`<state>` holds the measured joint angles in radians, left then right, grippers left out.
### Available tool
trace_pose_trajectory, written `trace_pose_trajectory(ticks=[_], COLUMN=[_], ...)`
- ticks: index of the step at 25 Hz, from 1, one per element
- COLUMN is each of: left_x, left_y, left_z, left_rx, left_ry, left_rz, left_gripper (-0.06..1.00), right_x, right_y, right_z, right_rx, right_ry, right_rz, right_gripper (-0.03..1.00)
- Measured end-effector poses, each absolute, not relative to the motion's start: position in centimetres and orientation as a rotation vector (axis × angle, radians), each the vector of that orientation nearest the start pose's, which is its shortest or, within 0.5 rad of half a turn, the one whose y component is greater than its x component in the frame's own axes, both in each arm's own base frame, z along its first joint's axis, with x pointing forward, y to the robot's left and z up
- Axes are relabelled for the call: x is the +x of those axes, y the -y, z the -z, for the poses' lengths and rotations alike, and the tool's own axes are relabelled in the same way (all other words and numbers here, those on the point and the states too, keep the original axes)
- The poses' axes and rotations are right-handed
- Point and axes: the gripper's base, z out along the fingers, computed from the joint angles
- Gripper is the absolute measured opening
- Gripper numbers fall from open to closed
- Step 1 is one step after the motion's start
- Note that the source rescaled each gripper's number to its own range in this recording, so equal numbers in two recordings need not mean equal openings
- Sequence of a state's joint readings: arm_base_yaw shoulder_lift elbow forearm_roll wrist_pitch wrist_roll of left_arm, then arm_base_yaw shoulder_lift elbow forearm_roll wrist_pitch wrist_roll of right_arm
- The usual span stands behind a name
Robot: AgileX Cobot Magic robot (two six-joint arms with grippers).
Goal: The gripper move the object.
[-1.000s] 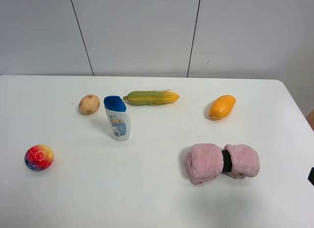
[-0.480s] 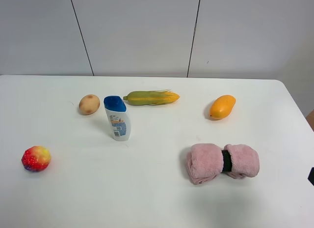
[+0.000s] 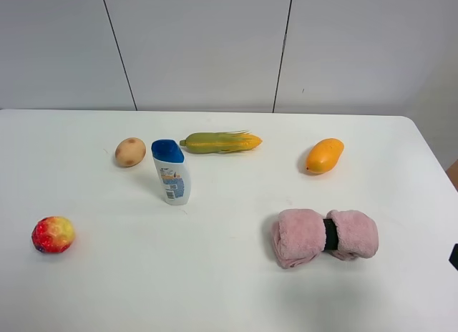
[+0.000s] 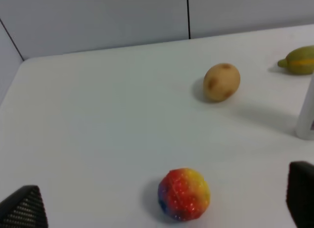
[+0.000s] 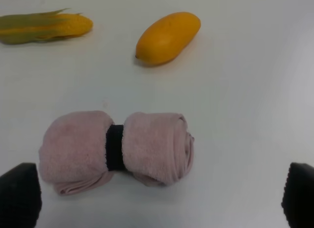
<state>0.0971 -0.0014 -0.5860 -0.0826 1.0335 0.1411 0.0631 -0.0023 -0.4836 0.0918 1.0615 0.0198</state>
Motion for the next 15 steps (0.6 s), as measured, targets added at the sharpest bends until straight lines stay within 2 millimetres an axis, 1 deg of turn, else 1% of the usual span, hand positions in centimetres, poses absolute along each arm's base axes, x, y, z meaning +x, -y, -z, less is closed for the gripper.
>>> trace_pose_trajectory(ticks=[5, 7, 15], left_x=[-0.8, -0.6, -0.6], left_y=[0.8, 0.7, 0.7], left_z=[-28.5, -28.0, -28.0], left_rx=[0.048, 0.046, 0.02], left_ry=[-2.006, -2.025, -2.026], left_rz=[-0.05, -0.047, -0.042], left_gripper=[1.0, 1.0, 1.0], right_x=[-0.4, -0.4, -0.4], right_y=[-0.7, -0.7, -0.7], right_z=[-27.3, -27.3, -27.3], right_rx=[-0.048, -0.048, -0.048], right_ry=[-2.059, -2.059, -2.059], right_rz=[-0.162, -0.162, -0.162], right_gripper=[1.0, 1.0, 1.0])
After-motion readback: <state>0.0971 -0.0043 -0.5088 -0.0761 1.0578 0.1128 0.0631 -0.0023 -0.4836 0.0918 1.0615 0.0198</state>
